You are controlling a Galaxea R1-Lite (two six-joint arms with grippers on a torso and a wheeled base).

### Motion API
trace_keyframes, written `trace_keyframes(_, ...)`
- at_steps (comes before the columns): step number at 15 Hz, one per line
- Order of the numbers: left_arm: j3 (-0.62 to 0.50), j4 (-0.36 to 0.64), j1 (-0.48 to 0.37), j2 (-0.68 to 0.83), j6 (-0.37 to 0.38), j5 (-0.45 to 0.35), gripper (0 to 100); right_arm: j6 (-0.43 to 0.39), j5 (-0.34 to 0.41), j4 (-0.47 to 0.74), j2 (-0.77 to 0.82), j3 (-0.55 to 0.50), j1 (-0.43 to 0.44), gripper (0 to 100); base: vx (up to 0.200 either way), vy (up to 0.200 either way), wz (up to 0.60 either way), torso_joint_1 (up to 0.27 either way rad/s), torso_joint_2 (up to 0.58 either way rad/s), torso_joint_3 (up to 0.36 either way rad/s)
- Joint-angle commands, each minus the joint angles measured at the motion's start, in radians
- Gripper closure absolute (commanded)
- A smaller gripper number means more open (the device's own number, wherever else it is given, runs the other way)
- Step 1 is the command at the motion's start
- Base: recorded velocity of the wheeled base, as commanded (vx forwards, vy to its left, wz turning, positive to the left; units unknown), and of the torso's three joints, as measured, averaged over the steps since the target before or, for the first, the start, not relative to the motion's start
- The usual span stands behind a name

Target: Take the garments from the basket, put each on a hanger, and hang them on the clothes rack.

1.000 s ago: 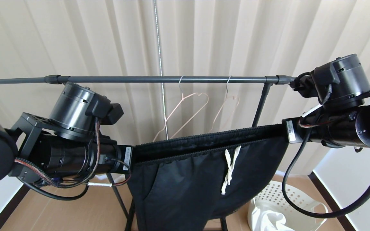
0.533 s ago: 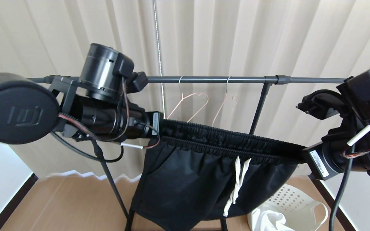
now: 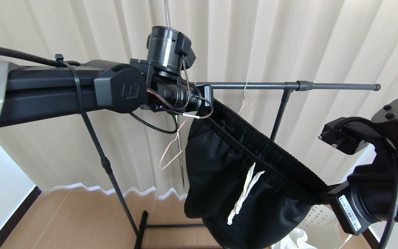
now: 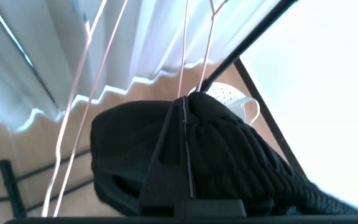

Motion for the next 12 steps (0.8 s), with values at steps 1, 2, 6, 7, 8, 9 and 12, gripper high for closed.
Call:
trace_keyframes(1, -0.083, -0.002, -0.003, 0.089, -0.002, 0.0, 100, 0.098, 0.026, -0.004, 0.061, -0.049, 0.151, 100, 0.0, 0.0, 0.0, 0.0, 0.0, 0.0)
trace_keyframes(2, -0.083, -0.002, -0.003, 0.097, -0.003, 0.0, 100, 0.132, 0.026, -0.005, 0.076, -0.066, 0.178, 100, 0.0, 0.0, 0.0, 0.0, 0.0, 0.0)
trace_keyframes(6, -0.083, 0.001, -0.006, 0.094, -0.009, 0.002, 100, 0.349, 0.021, -0.004, 0.199, -0.225, 0.258, 100, 0.0, 0.0, 0.0, 0.0, 0.0, 0.0)
trace_keyframes(7, -0.083, 0.004, -0.006, 0.092, -0.009, 0.002, 100, 0.39, 0.016, -0.002, 0.222, -0.251, 0.257, 100, 0.0, 0.0, 0.0, 0.0, 0.0, 0.0)
trace_keyframes(8, -0.083, 0.004, -0.006, 0.092, -0.009, 0.002, 100, 0.404, 0.016, -0.004, 0.225, -0.26, 0.257, 100, 0.0, 0.0, 0.0, 0.0, 0.0, 0.0)
trace_keyframes(9, -0.083, 0.006, -0.006, 0.086, -0.008, 0.002, 100, 0.422, 0.016, -0.004, 0.225, -0.262, 0.252, 100, 0.0, 0.0, 0.0, 0.0, 0.0, 0.0)
trace_keyframes(12, -0.083, 0.05, -0.005, 0.055, -0.006, 0.003, 100, 0.45, -0.037, 0.012, 0.216, -0.251, 0.203, 100, 0.0, 0.0, 0.0, 0.0, 0.0, 0.0)
